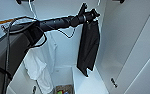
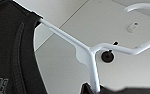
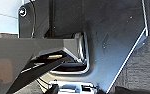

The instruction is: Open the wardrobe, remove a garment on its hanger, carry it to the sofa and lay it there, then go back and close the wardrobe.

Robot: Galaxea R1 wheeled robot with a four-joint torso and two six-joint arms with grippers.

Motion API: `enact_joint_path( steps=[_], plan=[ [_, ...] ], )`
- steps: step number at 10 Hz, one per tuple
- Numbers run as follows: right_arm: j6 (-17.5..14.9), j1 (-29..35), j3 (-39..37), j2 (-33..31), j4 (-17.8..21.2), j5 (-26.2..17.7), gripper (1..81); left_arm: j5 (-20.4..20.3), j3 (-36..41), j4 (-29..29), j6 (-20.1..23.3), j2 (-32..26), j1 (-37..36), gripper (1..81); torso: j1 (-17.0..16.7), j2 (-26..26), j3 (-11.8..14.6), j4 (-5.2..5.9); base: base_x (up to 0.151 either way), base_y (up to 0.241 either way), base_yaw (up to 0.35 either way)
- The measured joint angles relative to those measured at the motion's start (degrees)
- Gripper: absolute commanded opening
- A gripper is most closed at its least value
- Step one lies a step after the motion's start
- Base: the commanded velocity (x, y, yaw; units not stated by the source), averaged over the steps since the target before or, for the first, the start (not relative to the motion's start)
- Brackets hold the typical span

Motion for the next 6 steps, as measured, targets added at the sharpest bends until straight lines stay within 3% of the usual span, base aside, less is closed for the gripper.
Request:
enact_joint_path(
  steps=[6],
  plan=[
    [-0.02,-0.05,0.00,0.00,0.00,1.06,81.1,1.74,0.09,1.49,-0.02,8.35,5.53,1.0,0.00,0.00,0.00,0.06,0.000,0.000,0.000]
  ],
)
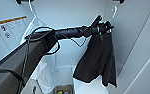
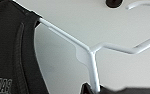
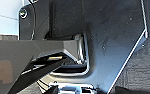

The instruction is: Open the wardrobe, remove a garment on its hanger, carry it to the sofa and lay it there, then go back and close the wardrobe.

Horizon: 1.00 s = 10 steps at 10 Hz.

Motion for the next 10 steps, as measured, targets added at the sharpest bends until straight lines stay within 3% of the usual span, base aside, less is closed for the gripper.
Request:
enact_joint_path(
  steps=[4,7,10],
  plan=[
    [0.02,0.00,0.00,0.00,-0.02,0.68,81.1,0.26,-0.02,0.83,0.09,0.39,1.52,1.0,0.00,0.02,0.00,0.59,0.000,0.000,0.000],
    [0.02,-0.15,0.00,-0.02,-0.02,0.63,81.1,0.77,0.02,0.85,0.06,0.56,1.63,1.0,0.02,0.04,2.67,0.59,0.000,0.000,0.000],
    [0.02,-0.44,0.00,-0.18,0.02,0.74,81.1,-0.13,3.11,0.98,0.11,0.98,1.60,1.0,-0.09,0.00,3.39,0.59,0.000,0.000,0.000]
  ],
)
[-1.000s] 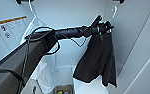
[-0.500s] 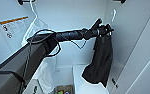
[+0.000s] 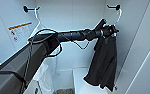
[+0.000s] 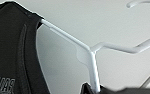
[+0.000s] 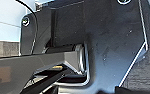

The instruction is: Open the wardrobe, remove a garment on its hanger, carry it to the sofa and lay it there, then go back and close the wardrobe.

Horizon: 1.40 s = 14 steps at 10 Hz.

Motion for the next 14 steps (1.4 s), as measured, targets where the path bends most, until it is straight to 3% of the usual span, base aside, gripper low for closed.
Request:
enact_joint_path(
  steps=[7,14],
  plan=[
    [-0.02,0.00,0.00,0.02,0.00,-0.06,81.1,-1.56,11.41,0.24,0.85,-6.84,7.95,1.0,0.00,0.02,-0.02,0.00,0.000,0.000,0.000],
    [0.00,-0.06,0.00,0.02,0.00,0.55,81.1,-2.66,12.98,0.29,0.89,-7.45,7.69,1.0,-0.06,0.00,-0.02,0.00,-0.105,0.000,0.000]
  ],
)
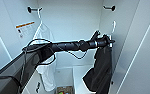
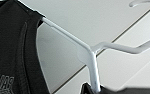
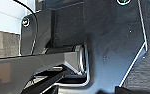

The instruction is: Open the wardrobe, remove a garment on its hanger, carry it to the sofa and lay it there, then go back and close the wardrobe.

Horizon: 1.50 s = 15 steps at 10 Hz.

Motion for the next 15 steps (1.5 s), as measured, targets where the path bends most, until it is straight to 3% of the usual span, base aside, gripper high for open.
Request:
enact_joint_path(
  steps=[6,15],
  plan=[
    [-0.02,0.05,0.00,0.00,0.00,0.09,81.1,0.18,0.35,0.00,0.00,-0.35,-0.07,1.0,0.00,0.02,0.00,0.00,-0.131,0.000,0.000],
    [-0.02,0.05,0.00,-0.02,0.00,0.24,81.1,-0.67,9.05,0.63,-0.01,-6.58,-0.10,1.0,0.00,0.00,0.00,0.00,-0.131,0.000,0.000]
  ],
)
